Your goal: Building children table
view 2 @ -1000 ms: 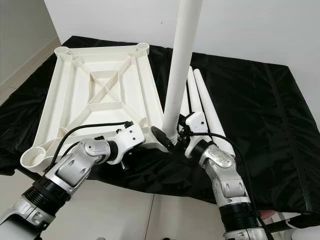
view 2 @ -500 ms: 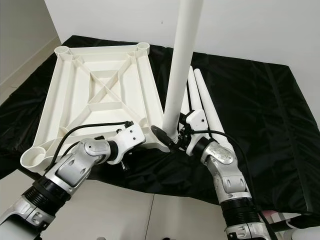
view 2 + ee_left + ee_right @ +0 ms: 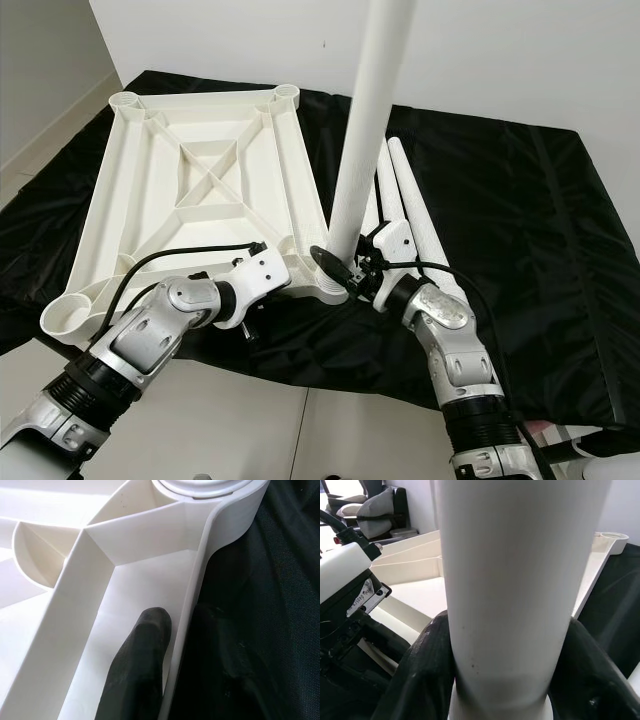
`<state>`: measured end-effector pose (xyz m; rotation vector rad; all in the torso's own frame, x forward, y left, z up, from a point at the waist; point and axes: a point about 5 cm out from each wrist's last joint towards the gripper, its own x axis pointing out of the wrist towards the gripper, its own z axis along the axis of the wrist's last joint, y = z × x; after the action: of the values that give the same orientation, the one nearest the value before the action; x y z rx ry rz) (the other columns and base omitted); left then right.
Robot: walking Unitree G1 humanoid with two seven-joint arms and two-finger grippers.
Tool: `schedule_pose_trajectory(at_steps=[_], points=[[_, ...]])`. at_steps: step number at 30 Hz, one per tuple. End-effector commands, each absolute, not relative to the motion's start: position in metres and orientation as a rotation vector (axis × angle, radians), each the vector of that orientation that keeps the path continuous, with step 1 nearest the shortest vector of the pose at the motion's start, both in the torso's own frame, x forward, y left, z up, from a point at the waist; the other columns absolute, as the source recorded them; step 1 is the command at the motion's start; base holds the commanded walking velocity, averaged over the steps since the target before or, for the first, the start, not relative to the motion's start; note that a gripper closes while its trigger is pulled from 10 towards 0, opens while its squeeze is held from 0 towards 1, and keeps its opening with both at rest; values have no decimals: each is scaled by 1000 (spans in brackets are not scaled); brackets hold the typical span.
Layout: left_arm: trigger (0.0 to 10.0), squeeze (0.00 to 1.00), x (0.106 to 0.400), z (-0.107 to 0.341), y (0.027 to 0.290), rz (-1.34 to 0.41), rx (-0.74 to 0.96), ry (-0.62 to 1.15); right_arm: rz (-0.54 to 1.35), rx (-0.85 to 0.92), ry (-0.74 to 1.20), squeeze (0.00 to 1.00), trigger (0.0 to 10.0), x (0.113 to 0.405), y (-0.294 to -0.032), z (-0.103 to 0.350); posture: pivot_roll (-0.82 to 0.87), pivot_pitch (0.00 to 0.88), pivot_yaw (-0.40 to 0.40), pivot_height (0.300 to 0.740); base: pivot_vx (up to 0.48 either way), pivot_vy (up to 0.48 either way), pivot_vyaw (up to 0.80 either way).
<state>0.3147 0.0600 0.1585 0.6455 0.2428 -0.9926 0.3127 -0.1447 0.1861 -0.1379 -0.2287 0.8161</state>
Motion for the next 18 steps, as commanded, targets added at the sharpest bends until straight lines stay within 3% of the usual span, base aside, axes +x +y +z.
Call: schedule_pose_trajectory(at_steps=[1,2,3,4,5,18], points=[[10000,0,307,149,55,-1075,647,291,845,-126,-221,0,4235,312,-140,183,-106,170,1,740,0,0,0],[10000,0,307,149,55,-1075,647,291,845,-126,-221,0,4235,312,-140,183,-106,170,1,740,0,0,0],[10000,0,307,149,55,-1075,647,291,851,-122,-223,0,0,311,-140,184,-106,169,0,740,0,0,0],[10000,0,306,149,55,-1075,647,291,840,-126,-219,0,275,312,-140,183,-106,169,0,740,0,0,0],[10000,0,306,149,55,-1075,647,291,841,-127,-219,0,10000,311,-139,183,-105,170,-1,740,0,0,0],[10000,0,306,149,55,-1073,645,288,852,-120,-213,0,10000,307,-134,179,-105,166,-5,740,0,0,0]])
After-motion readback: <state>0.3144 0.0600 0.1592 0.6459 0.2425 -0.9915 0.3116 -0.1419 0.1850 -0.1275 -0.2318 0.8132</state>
